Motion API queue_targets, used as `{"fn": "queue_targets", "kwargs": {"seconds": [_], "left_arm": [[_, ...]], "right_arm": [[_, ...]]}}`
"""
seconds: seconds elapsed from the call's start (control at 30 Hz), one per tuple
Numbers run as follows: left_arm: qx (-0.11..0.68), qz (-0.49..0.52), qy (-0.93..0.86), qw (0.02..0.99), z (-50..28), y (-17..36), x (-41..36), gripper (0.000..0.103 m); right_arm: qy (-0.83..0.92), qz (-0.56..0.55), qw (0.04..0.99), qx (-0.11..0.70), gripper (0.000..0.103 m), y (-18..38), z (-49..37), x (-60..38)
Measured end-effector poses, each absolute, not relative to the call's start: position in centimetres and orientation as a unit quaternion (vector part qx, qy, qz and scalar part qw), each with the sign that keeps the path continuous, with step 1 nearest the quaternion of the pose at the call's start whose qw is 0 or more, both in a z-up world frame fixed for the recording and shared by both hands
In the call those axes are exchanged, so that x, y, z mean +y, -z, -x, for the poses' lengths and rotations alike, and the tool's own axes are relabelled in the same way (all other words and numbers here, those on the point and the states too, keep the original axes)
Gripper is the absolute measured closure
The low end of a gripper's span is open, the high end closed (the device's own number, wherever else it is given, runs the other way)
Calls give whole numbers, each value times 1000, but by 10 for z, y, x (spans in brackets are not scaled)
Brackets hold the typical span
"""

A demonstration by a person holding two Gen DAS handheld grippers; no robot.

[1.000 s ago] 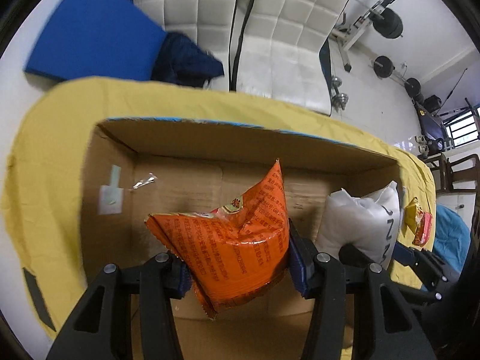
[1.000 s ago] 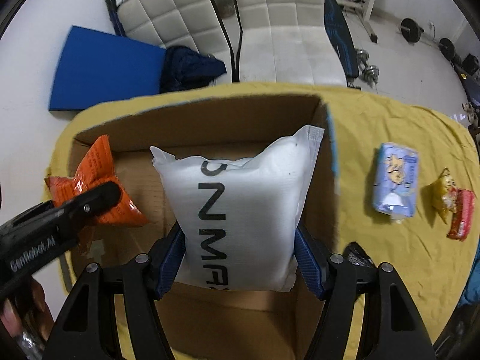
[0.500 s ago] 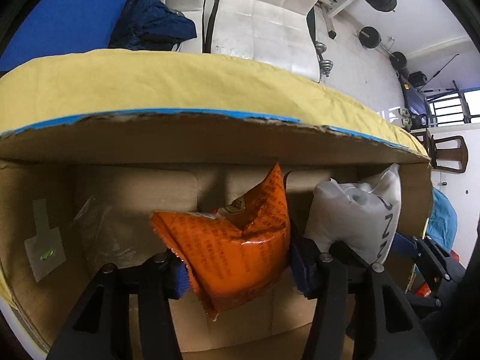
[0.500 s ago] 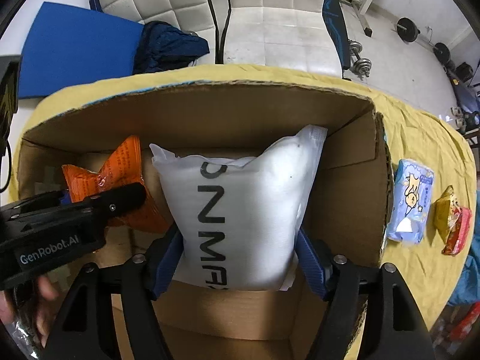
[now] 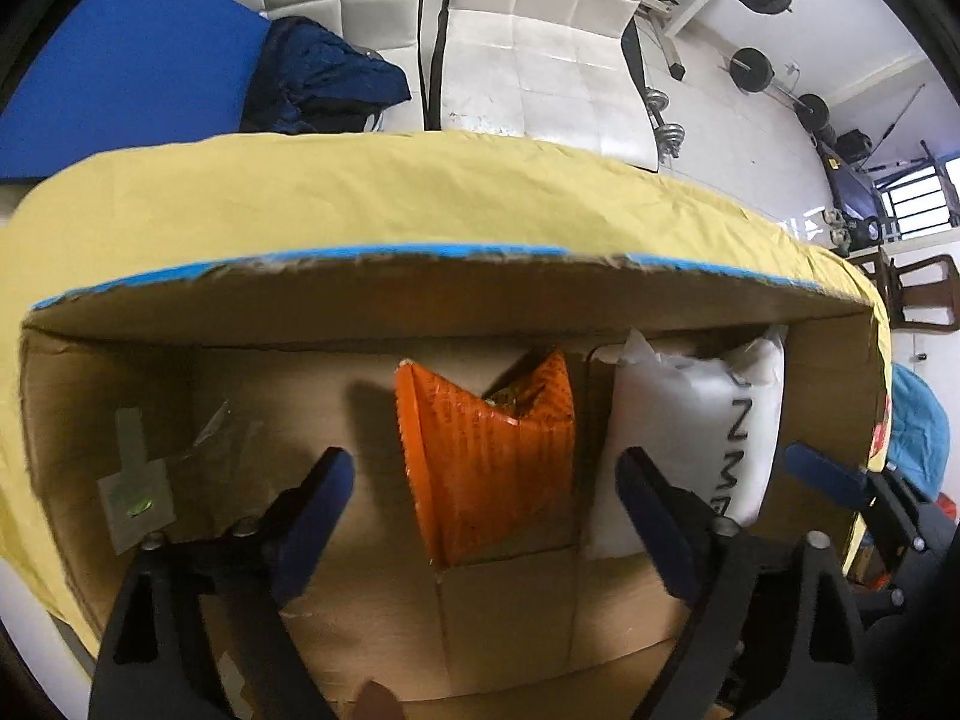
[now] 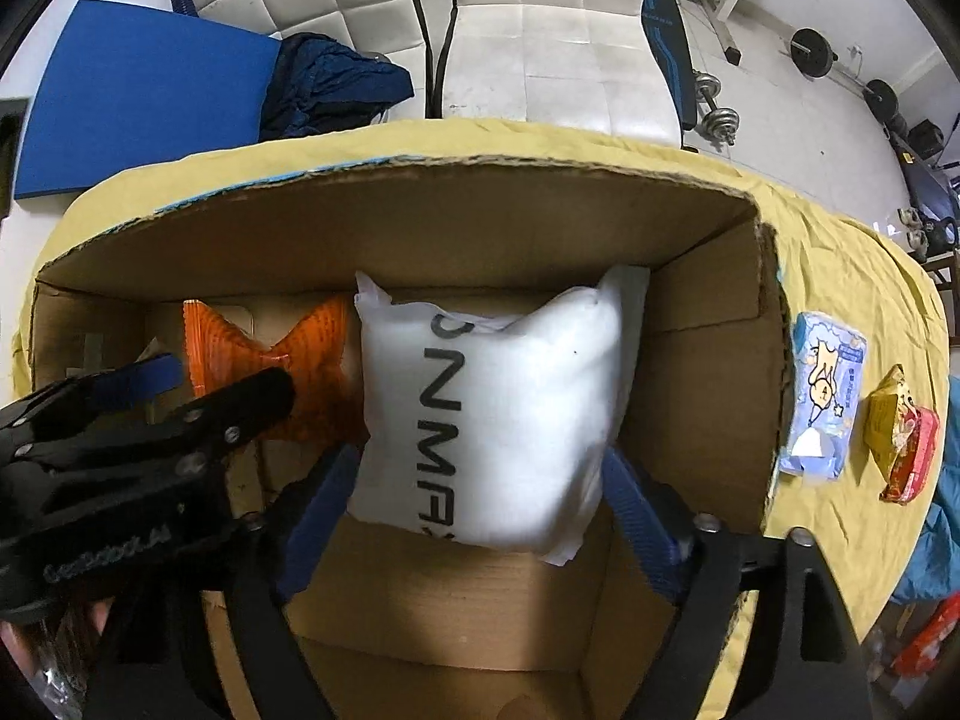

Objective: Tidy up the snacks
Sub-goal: 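Lift both open tools out of the box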

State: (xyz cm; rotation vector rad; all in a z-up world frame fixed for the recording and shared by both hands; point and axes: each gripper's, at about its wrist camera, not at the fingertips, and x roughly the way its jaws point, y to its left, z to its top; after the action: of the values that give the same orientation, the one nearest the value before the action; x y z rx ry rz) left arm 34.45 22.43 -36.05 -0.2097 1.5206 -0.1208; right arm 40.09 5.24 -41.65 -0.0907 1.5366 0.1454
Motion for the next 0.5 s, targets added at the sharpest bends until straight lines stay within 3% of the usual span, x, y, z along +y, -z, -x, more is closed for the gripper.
{"fn": "queue_targets", "kwargs": {"seconds": [0.17, 0.5], "left_arm": [[675, 82, 36, 732, -330, 352, 228, 1], [642, 81, 10, 762, -309, 328, 237, 1]], "right_arm": [[-64, 49, 717, 692, 0, 411, -388, 50], [-66, 41, 729, 680, 0, 393, -360, 50]]}}
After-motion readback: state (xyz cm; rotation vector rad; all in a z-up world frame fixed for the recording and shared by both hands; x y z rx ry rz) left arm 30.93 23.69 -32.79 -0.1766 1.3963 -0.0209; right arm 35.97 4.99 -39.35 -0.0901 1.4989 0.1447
